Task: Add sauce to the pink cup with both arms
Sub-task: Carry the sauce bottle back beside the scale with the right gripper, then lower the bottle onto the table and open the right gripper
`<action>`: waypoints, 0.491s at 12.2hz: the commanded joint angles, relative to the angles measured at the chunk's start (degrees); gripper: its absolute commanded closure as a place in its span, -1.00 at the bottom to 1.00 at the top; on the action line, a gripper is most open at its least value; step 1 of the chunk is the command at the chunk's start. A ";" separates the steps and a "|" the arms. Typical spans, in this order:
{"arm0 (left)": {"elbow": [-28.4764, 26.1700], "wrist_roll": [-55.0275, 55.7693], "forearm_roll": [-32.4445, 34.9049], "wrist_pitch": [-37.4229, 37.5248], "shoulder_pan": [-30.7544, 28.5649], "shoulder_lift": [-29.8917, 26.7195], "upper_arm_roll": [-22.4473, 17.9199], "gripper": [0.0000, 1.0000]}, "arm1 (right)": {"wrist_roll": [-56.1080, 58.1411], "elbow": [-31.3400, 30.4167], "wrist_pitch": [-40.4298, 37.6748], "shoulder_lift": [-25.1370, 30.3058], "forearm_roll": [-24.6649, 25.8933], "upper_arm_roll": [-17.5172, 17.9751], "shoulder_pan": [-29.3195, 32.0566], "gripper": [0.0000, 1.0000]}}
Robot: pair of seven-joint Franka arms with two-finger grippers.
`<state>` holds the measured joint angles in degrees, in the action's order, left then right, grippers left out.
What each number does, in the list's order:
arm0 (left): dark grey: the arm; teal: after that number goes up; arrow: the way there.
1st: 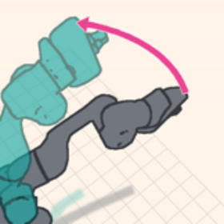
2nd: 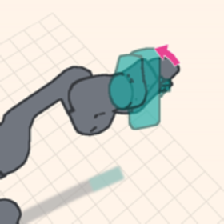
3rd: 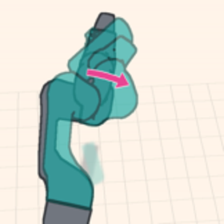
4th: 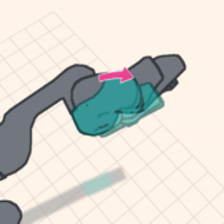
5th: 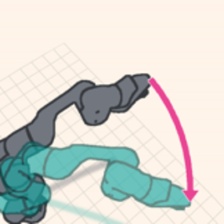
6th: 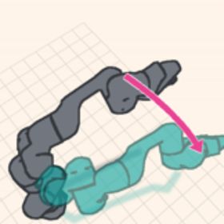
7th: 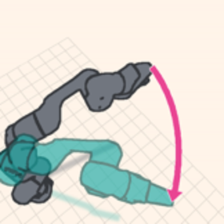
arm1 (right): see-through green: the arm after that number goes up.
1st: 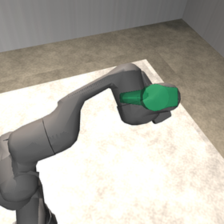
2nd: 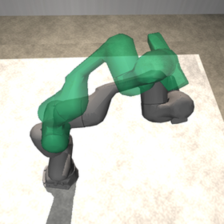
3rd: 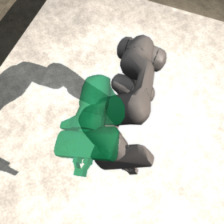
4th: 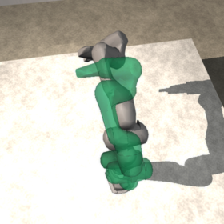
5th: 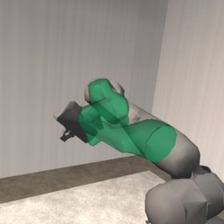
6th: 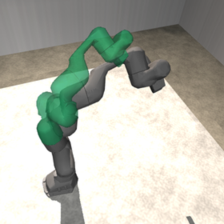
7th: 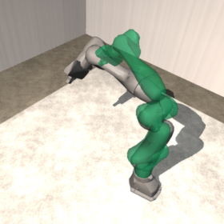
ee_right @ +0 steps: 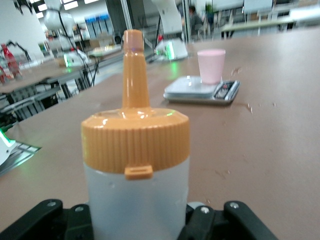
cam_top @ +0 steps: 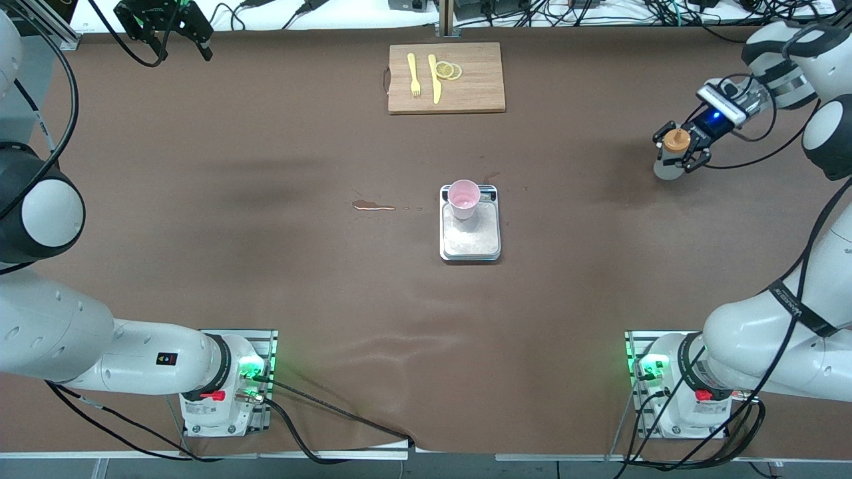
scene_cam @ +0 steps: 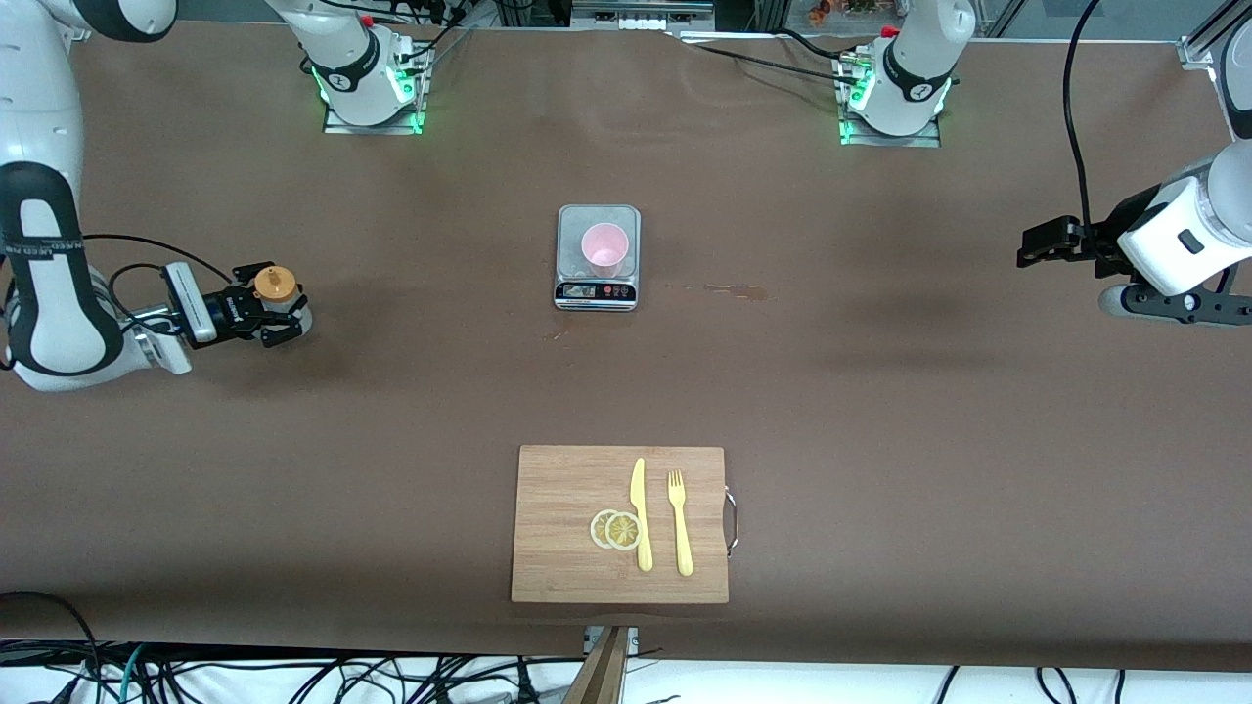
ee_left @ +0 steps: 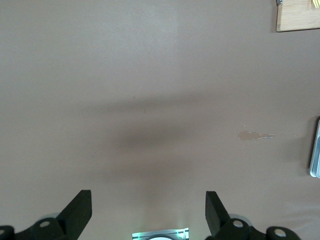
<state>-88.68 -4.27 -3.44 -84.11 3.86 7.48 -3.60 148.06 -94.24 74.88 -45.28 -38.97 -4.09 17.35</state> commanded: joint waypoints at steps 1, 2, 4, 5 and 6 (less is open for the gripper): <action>1.76 -1.27 1.41 0.61 -0.35 0.95 0.35 -1.00 | 4.24 2.13 -4.03 -3.06 -2.16 0.93 1.63 0.65; 1.85 -1.18 1.41 0.61 -0.35 0.95 0.35 -1.00 | 4.25 2.13 -4.12 -2.97 -2.16 0.93 2.15 0.63; 1.85 -1.18 1.41 0.61 -0.26 0.95 0.35 -1.00 | 4.17 2.13 -5.61 -3.50 -2.25 0.93 2.42 0.06; 1.85 -1.18 1.41 0.61 -0.26 0.95 0.35 -1.00 | 4.16 2.13 -5.70 -4.02 -2.34 0.93 2.68 -0.98; 1.85 -1.09 1.41 0.61 -0.26 0.95 0.35 -1.00 | 3.99 2.13 -5.79 -4.20 -2.60 0.93 2.86 -1.00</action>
<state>-88.62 -4.27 -3.44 -84.11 3.87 7.49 -3.60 152.10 -93.36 71.15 -48.55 -40.34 -4.02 18.78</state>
